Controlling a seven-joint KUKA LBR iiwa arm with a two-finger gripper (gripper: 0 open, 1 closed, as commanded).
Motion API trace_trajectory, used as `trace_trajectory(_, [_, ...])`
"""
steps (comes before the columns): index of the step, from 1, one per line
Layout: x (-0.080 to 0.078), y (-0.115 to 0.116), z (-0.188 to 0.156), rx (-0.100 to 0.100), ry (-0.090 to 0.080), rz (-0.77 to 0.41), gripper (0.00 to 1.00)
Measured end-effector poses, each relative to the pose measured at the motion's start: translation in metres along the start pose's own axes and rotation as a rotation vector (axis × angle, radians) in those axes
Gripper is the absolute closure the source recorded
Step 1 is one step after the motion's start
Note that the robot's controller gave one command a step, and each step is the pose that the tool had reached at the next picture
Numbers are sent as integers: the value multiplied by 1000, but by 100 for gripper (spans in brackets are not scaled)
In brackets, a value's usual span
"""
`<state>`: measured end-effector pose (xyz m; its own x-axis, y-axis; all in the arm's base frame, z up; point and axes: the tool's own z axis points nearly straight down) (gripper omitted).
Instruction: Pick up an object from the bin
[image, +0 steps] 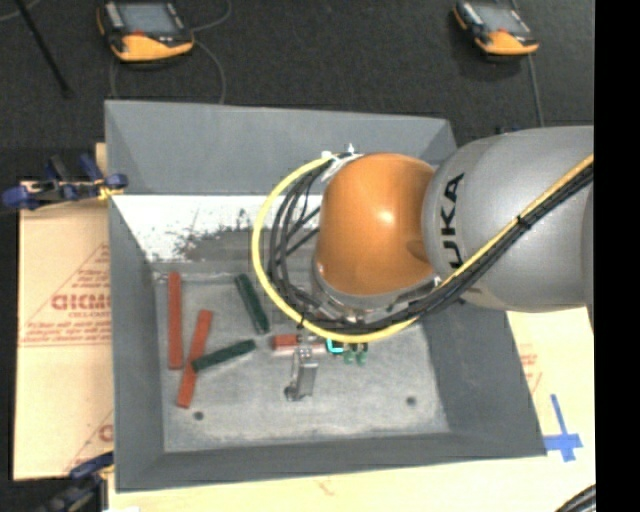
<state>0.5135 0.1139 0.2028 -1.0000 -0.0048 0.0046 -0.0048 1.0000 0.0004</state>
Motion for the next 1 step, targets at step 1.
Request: trace_trajectory(1, [-72, -1, 114, 1, -6, -210, 0])
